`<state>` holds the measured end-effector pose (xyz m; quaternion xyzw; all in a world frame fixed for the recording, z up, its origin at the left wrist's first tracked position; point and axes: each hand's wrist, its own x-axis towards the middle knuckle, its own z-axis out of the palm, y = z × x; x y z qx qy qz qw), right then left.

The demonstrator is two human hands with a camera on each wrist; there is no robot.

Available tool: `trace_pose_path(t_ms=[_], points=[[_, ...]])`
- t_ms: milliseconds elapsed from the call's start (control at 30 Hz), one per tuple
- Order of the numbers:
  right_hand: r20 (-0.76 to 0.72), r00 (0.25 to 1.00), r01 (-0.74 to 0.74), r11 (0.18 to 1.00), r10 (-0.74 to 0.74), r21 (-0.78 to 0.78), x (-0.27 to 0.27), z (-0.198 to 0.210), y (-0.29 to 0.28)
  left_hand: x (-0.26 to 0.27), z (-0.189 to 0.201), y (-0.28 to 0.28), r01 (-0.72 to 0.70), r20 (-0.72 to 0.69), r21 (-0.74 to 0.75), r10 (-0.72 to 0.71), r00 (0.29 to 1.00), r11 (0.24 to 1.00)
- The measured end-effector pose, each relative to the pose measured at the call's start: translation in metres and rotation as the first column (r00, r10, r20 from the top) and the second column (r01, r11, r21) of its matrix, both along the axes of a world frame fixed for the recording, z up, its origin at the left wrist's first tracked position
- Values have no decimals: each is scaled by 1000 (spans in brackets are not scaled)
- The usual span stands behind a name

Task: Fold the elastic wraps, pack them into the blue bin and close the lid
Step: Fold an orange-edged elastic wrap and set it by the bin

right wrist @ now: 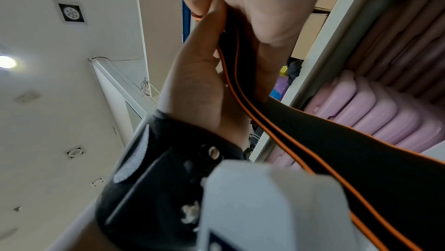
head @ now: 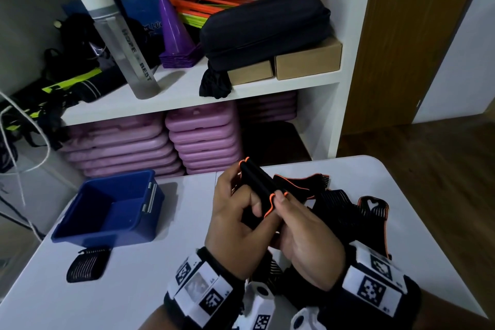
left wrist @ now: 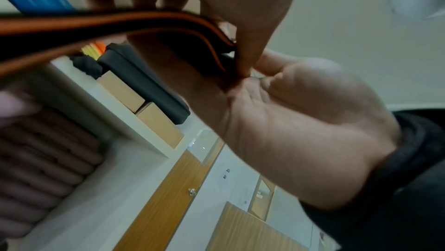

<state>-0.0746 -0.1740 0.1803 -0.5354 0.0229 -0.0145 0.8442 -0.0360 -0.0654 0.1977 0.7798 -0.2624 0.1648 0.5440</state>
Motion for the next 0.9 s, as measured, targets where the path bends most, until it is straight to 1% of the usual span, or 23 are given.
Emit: trace_pose_path(t_ms=[67, 100, 133, 167, 233, 300, 333, 433, 500, 567, 633, 733, 800, 833, 900], points=[[-17, 1000, -4, 987, 7, 163, -2, 3, 5, 3, -1, 2, -25, 36, 25, 25, 999, 999], [-22, 999, -23, 977, 28, 212, -4, 7, 5, 5, -2, 4, -27, 76, 41, 24, 997, 999], [-23, 998, -51, 973, 58, 227, -4, 11, 3, 8, -3, 5, -34, 116, 68, 25, 993, 997], [-17, 995, -89, 975, 94, 205, -3, 13, 0, 11, -4, 7, -36, 138, 99, 22, 990, 994], [-15, 990, -139, 987, 141, 86, -2, 15, -6, 14, -2, 9, -20, 179, 166, -10, 984, 986], [-32, 992, -119, 993, 119, 5, 1, 13, -10, 16, -1, 10, 36, 190, 209, -77, 979, 977], [-42, 993, -111, 994, 111, -6, 2, 11, -10, 15, -1, 10, 63, 186, 226, -107, 977, 972], [-42, 991, -131, 990, 129, -50, 5, 13, -11, 14, -4, 11, 96, 140, 230, -131, 981, 968], [-69, 992, -116, 984, 108, -134, 8, 20, -17, 16, -3, 13, 127, 110, 239, -157, 982, 963], [-102, 992, -96, 974, 76, -206, 14, 25, -26, 18, -3, 17, 193, 100, 281, -228, 968, 940], [-137, 987, -128, 940, 88, -318, 22, 29, -34, 16, -4, 19, 229, 65, 315, -262, 963, 921], [-141, 983, -178, 826, 120, -535, 29, 34, -39, 10, -12, 24, 208, -11, 306, -215, 977, 929], [-105, 988, -155, 766, 115, -623, 31, 38, -37, 7, -19, 27, 183, -103, 285, -160, 982, 941], [-76, 992, -123, 761, 96, -637, 31, 40, -35, 6, -24, 30, 179, -155, 270, -141, 978, 946], [-25, 999, -48, 790, 41, -612, 35, 41, -33, 4, -40, 36, 186, -260, 230, -124, 958, 955]])
